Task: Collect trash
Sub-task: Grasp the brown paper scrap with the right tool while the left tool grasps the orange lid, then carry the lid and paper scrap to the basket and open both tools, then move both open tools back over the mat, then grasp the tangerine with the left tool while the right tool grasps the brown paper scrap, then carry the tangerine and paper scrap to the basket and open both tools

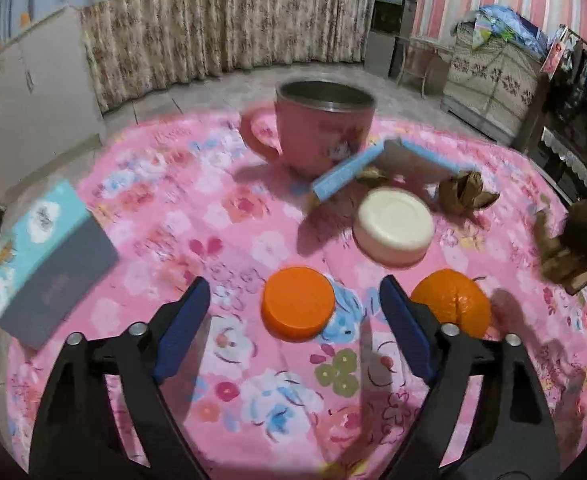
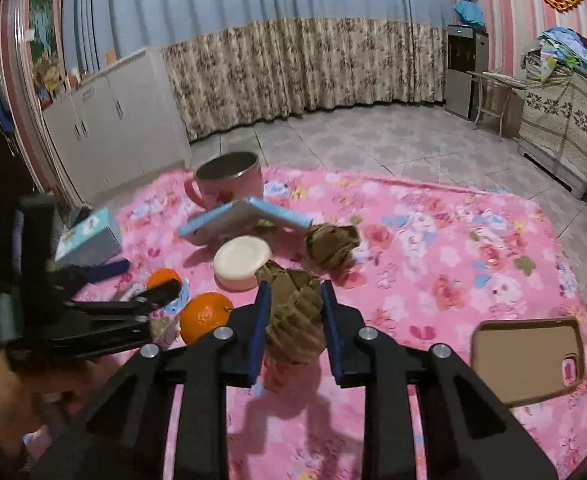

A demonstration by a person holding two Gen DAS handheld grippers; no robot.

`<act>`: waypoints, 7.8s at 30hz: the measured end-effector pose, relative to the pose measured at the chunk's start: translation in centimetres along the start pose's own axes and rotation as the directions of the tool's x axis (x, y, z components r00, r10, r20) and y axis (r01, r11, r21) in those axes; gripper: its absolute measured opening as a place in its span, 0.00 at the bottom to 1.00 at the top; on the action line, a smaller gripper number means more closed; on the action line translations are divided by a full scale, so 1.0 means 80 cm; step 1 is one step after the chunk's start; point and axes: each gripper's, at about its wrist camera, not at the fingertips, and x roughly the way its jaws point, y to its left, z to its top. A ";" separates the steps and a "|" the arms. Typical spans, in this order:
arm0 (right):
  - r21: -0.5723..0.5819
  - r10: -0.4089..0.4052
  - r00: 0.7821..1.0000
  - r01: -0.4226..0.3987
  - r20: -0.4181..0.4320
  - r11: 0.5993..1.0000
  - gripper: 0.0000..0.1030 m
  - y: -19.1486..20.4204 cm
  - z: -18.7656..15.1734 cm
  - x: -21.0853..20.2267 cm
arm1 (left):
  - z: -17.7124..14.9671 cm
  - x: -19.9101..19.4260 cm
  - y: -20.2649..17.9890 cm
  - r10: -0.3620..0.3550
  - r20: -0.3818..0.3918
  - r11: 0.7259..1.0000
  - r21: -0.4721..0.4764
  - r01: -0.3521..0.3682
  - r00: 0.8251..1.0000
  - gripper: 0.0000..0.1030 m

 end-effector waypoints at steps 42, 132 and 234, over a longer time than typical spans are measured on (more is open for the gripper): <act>0.205 -0.206 0.956 0.163 0.209 0.965 0.25 -0.174 -0.026 -0.203 | 0.022 -0.114 -0.080 -0.052 0.216 0.996 0.079 0.036 0.975 0.38; 0.167 -0.285 0.939 0.255 0.195 0.953 0.87 -0.174 -0.036 -0.187 | 0.020 -0.173 -0.086 -0.031 0.329 0.999 0.045 0.017 0.944 0.94; 0.486 -0.557 0.820 0.437 0.130 0.757 0.44 -0.433 -0.123 -0.339 | -0.022 -0.150 -0.540 -0.522 0.095 0.798 0.404 0.447 0.848 0.41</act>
